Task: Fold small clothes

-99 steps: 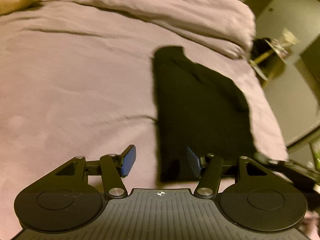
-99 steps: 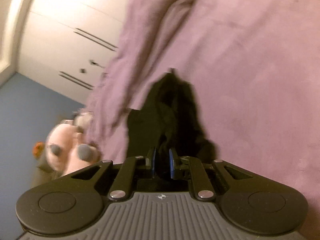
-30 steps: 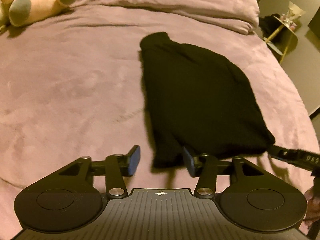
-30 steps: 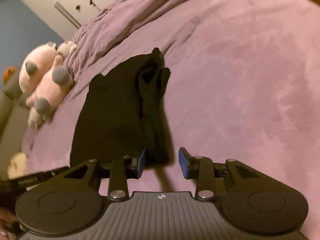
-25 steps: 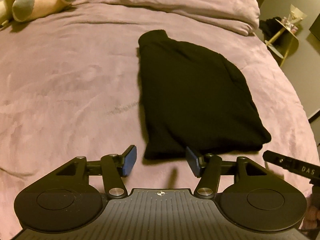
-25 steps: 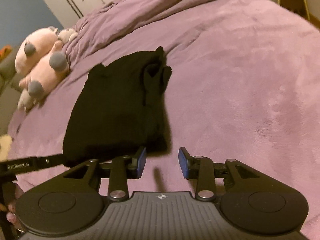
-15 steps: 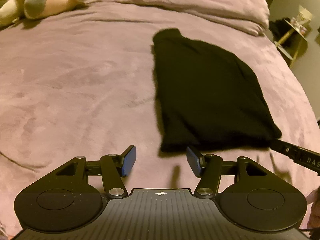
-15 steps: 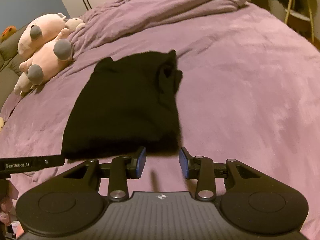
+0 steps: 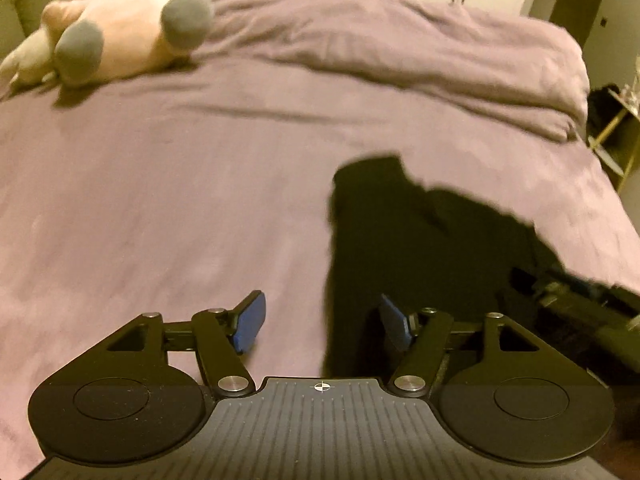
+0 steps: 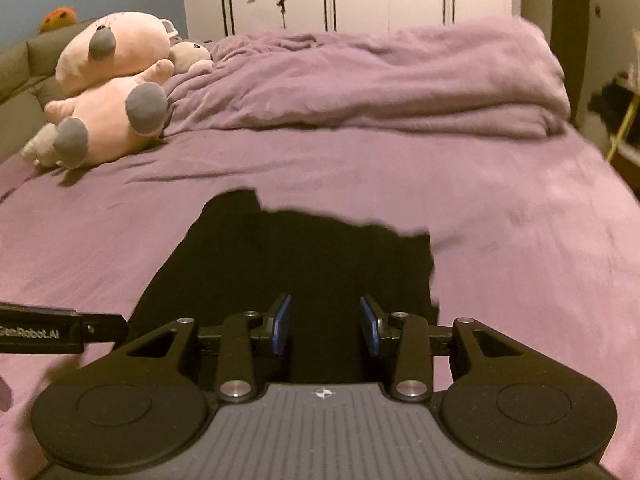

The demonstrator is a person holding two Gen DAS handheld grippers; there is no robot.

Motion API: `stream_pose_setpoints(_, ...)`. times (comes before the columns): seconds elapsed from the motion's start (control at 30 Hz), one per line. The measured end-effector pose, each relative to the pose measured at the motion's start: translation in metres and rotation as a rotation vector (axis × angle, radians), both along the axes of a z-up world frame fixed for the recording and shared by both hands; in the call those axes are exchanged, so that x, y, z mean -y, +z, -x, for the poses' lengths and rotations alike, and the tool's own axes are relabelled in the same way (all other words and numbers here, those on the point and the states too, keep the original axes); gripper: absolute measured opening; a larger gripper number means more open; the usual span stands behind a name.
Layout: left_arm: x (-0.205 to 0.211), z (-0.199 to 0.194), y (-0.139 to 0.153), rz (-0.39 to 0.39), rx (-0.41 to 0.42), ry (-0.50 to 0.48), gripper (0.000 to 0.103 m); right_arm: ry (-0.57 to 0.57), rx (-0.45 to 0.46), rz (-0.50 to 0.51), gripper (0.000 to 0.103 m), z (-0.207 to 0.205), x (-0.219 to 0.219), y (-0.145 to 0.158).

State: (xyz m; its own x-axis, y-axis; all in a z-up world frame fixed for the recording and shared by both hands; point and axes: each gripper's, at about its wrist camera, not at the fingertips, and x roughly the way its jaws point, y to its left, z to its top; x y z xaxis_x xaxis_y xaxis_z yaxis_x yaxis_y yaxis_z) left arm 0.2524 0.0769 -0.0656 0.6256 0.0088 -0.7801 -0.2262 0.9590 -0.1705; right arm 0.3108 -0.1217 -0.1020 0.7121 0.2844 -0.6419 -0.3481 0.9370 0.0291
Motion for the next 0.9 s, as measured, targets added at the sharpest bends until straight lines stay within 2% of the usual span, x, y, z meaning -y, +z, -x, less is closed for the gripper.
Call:
stream_pose_setpoints(0.03, 0.004, -0.010, -0.002, 0.001, 0.020, -0.004, 0.071, -0.001, 0.013, 0.022, 0.036, -0.008, -0.005, -0.005)
stream_pose_setpoints(0.13, 0.017, -0.034, -0.012, -0.033, 0.051, -0.010, 0.072, -0.043, 0.055, 0.168, 0.036, -0.030, -0.011, -0.028)
stream_pose_setpoints(0.17, 0.020, -0.038, -0.017, -0.044, 0.056, -0.011, 0.072, -0.067, 0.066, 0.188, 0.039, -0.034, -0.006, -0.035)
stream_pose_setpoints(0.2, 0.023, -0.042, -0.024, -0.066, 0.054, -0.010, 0.072, -0.090, 0.053, 0.169, 0.051, -0.038, 0.003, -0.042)
stream_pose_setpoints(0.27, 0.025, -0.044, -0.037, -0.114, 0.027, -0.006, 0.076, -0.163, 0.030, 0.078, 0.059, -0.037, 0.022, -0.048)
stream_pose_setpoints(0.4, 0.011, -0.003, -0.031, -0.027, 0.034, 0.010, 0.078, -0.182, 0.010, 0.005, 0.059, -0.013, 0.038, -0.033)
stream_pose_setpoints(0.5, 0.002, 0.043, -0.025, 0.065, 0.018, -0.035, 0.078, -0.127, -0.001, -0.020, 0.059, 0.038, 0.049, -0.022)
stream_pose_setpoints(0.57, 0.001, 0.069, -0.030, 0.089, -0.022, -0.043, 0.079, -0.076, 0.002, -0.008, 0.059, 0.076, 0.057, -0.025)
stream_pose_setpoints(0.6, 0.003, 0.079, -0.035, 0.076, -0.055, -0.049, 0.079, -0.066, -0.013, 0.013, 0.059, 0.089, 0.058, -0.028)
stream_pose_setpoints(0.67, 0.005, 0.093, -0.040, 0.044, -0.070, -0.045, 0.080, -0.083, -0.054, 0.053, 0.059, 0.110, 0.064, -0.039)
stream_pose_setpoints(0.77, 0.011, 0.107, -0.028, -0.018, -0.088, -0.049, 0.081, -0.135, -0.106, 0.031, 0.060, 0.126, 0.075, -0.030)
stream_pose_setpoints(0.9, 0.017, 0.127, -0.014, -0.046, -0.120, -0.069, 0.083, -0.121, -0.209, 0.133, 0.062, 0.137, 0.071, -0.023)
